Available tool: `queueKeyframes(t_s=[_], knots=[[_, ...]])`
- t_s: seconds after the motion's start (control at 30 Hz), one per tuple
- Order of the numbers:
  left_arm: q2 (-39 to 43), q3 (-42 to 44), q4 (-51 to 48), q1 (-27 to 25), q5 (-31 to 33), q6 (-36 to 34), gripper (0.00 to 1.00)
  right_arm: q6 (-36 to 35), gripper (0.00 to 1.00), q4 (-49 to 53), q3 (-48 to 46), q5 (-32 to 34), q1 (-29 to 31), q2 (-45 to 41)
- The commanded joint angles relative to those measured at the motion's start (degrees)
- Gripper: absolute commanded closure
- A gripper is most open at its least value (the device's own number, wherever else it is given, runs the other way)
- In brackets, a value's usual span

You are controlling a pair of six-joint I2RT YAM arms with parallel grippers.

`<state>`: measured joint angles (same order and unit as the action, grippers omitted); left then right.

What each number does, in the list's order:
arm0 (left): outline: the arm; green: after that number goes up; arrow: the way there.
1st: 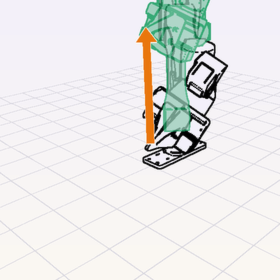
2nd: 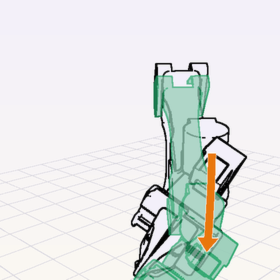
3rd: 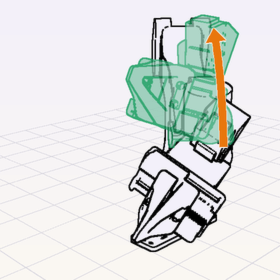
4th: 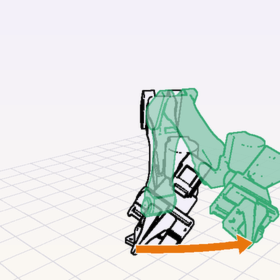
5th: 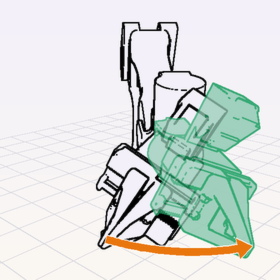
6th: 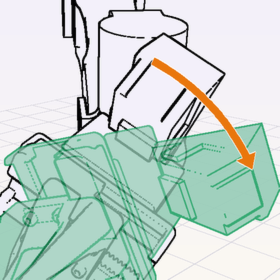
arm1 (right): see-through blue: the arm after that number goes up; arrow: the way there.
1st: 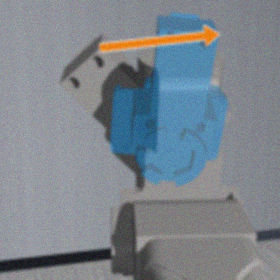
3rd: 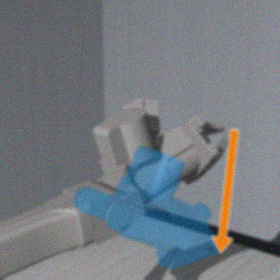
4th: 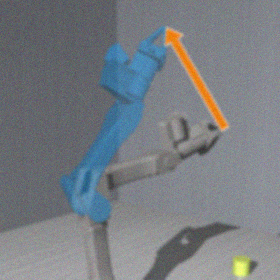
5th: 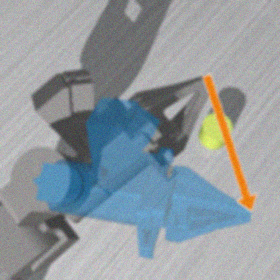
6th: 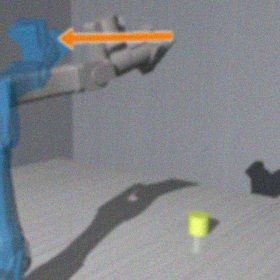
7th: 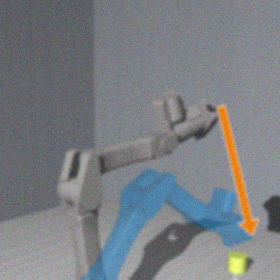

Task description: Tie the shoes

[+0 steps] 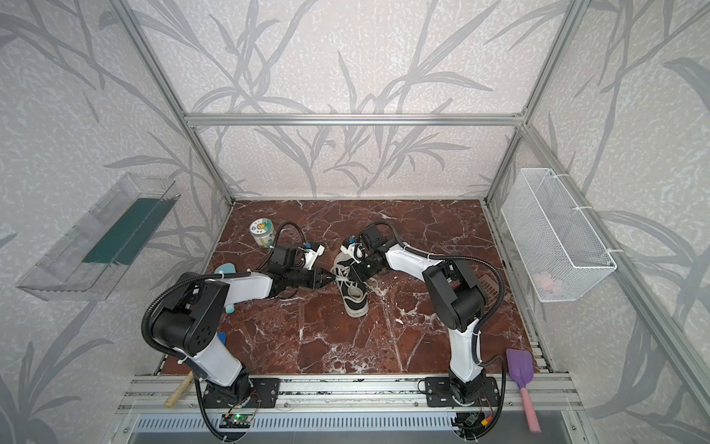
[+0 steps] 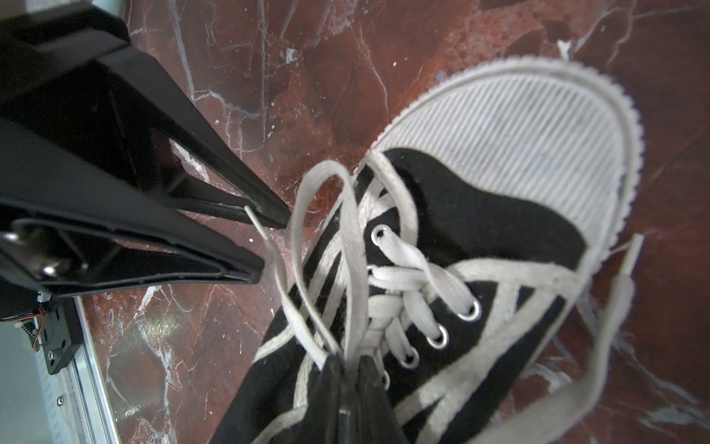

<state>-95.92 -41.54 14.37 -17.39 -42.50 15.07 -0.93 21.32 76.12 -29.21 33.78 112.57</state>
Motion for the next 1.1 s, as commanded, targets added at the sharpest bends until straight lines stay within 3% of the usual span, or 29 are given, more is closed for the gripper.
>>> queueKeyframes(t_s=[0.0,0.17,0.43,1.07], knots=[[2.1,0.8,-0.8,0.2,0.2,-0.4,0.69,-0.6,0.88,3.6,0.9,-1.0,-0.2,1.4],[2.0,0.8,-1.8,0.2,0.2,-0.7,0.84,-0.5,0.88,3.6,0.8,-1.0,-0.2,1.4],[3.5,1.7,-3.8,0.3,1.1,-1.5,0.99,-0.3,0.88,3.5,1.0,-1.0,-0.2,1.7],[7.1,3.5,-11.1,0.8,8.2,-4.6,1.0,-0.5,0.88,4.4,1.1,0.6,-0.2,2.5]])
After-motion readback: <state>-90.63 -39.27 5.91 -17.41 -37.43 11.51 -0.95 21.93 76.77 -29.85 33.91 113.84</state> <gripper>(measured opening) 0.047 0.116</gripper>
